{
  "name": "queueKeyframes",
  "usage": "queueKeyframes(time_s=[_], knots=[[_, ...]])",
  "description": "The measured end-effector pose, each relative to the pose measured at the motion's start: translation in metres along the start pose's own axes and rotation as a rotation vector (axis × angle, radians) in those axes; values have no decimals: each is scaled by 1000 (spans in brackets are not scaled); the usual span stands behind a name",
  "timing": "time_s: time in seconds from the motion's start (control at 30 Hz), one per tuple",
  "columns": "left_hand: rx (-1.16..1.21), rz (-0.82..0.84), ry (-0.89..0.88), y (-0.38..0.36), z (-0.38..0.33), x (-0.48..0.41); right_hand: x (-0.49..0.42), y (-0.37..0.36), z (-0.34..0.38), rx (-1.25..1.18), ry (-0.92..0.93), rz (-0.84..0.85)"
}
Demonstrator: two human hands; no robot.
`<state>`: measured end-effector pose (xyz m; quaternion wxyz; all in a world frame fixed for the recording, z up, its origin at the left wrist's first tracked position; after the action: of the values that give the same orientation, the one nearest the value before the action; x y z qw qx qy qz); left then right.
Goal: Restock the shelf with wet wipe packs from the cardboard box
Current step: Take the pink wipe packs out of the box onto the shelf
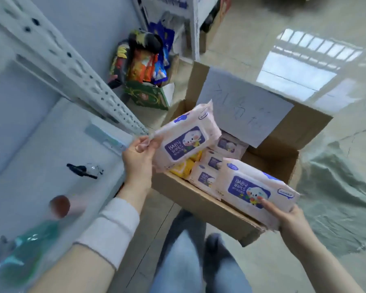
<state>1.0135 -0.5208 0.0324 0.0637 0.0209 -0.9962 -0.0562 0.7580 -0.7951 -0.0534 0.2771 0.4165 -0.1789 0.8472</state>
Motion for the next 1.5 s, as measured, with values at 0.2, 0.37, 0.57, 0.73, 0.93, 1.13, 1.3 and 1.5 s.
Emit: queueKeyframes(time_s=[0.2,0.37,0.57,0.73,0.93,1.13,1.3,1.5], knots=[[93,-380,-155,185,-129,71,98,-136,71,76,173,315],[104,-629,-307,352,-202,130,197,-272,91,187,276,552],[61,-909,-410,560,-236,196,300,-436,48,192,288,824],[35,-1068,-347,708,-213,242,353,-558,-16,295,221,882],[82,-1102,-189,818,-170,239,398,-680,-60,459,247,954],[97,-1169,-143,903,-154,213,430,-807,-75,622,372,1086],[69,-1207,-161,975,-160,183,438,-910,-97,680,423,1074],[-37,-1099,-210,1059,-168,110,437,-1022,-114,728,556,954]])
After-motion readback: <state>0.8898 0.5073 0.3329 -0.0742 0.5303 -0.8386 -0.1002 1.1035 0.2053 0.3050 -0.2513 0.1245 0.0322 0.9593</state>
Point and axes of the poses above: each hand's wrist, its own x-axis away from the middle knuckle, its own y-axis out of the back of the hand, z = x × y, the point moved 9 cm from there along -x, towards the middle knuckle, and after that the axes turned 8 degrees about -y, right-handed, at the moved point
